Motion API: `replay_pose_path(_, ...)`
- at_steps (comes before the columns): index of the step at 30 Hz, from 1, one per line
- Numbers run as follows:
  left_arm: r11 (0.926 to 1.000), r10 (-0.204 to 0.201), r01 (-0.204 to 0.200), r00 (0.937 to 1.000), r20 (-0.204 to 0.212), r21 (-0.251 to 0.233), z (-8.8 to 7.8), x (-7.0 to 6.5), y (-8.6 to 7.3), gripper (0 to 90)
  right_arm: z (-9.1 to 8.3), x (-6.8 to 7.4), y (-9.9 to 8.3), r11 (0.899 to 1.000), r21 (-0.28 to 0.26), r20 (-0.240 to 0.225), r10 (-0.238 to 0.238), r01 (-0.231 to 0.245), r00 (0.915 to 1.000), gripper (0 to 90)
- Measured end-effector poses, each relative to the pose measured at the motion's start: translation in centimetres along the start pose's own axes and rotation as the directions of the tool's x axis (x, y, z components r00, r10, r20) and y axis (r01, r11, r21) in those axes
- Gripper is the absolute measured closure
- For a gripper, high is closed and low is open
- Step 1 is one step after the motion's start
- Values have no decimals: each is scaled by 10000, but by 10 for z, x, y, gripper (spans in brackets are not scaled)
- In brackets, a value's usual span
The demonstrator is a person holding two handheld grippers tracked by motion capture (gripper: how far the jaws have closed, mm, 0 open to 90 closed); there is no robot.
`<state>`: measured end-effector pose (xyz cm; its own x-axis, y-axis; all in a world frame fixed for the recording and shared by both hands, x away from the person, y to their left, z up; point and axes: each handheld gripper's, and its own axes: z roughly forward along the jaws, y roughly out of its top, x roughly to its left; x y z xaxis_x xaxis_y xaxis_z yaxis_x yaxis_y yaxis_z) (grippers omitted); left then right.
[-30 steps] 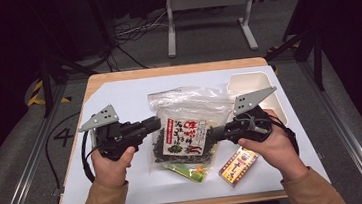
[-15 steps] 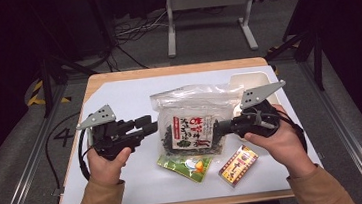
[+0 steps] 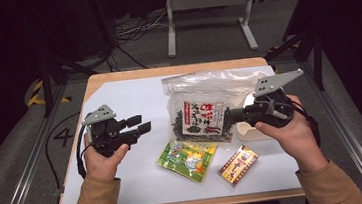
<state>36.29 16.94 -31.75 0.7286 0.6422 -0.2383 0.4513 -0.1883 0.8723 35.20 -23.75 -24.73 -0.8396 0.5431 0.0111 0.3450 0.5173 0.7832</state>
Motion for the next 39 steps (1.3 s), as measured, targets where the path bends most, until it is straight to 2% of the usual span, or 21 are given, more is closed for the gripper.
replay_pose_path(4,9999,1,3,9996,-292,123,3,4,-3,486,-6,-5,4,10000,-36,307,64,-62,9995,839)
replay_pose_path(12,9976,-100,161,9958,-910,669,9,14,-8,462,-16,-13,15,9998,-121,735,167,-158,9972,839)
replay_pose_path(15,9968,-110,186,9952,-974,779,10,17,-9,462,-18,-14,17,9998,-135,785,172,-162,9968,839)
replay_pose_path(19,9939,-56,202,9910,-1338,1080,13,21,-11,459,-21,-19,22,9996,-188,950,229,-212,9952,839)
replay_pose_path(24,9897,-78,304,9872,-1596,1396,16,25,-14,436,-25,-27,28,9993,-175,1198,338,-319,9922,839)
replay_pose_path(26,9871,-105,372,9856,-1690,1559,17,27,-14,424,-27,-31,30,9993,-148,1289,358,-342,9910,839)
replay_pose_path(31,9827,114,225,9833,-1815,1837,21,30,-16,399,-29,-39,32,9990,-130,1532,453,-438,9872,839)
replay_pose_path(33,9812,-16,371,9828,-1845,1896,21,31,-17,397,-31,-44,33,9987,-129,1630,507,-492,9853,839)
replay_pose_path(39,9770,-51,459,9813,-1925,2085,23,33,-18,386,-36,-55,33,9978,-199,1918,664,-638,9792,839)
